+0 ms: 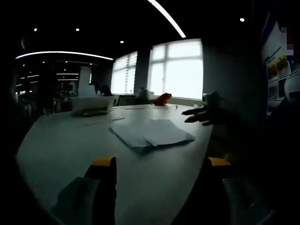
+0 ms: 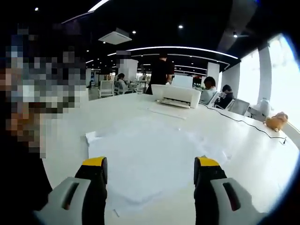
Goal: Organize the stack of printing papers by aligning and flattening the scattered papers on the table
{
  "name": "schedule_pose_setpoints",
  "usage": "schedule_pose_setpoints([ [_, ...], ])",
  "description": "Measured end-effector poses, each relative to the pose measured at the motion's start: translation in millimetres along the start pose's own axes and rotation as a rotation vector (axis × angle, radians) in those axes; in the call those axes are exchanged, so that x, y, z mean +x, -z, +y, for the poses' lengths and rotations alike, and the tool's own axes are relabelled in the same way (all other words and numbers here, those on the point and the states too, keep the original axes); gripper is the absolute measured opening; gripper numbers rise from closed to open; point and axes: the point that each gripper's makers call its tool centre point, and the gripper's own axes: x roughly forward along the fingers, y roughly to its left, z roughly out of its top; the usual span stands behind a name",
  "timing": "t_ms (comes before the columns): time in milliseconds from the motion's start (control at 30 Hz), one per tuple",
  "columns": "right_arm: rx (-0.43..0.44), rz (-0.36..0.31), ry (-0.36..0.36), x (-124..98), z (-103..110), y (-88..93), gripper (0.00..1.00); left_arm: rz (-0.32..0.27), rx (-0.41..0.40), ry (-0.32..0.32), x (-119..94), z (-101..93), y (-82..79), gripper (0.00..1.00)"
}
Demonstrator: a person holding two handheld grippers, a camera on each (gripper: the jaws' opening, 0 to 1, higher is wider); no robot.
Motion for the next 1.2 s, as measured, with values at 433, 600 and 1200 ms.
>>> schedule_pose_setpoints([
  [433, 0.010, -0.011, 0.018, 0, 1, -9.4, 0.71, 0.002, 0.004, 0.004, 1, -1.0, -1.1, 0.80],
  [600, 0.040, -0.042, 0.020, 3, -6, -12.8, 0.71, 0.004, 0.006, -0.001, 0, 1.0, 0.5, 0.80],
  [1200, 0.061, -0.055, 0.057, 10, -42, -7.4, 0.72, 0.007, 0.003, -0.005, -1, 2.4, -0.3, 0.80],
])
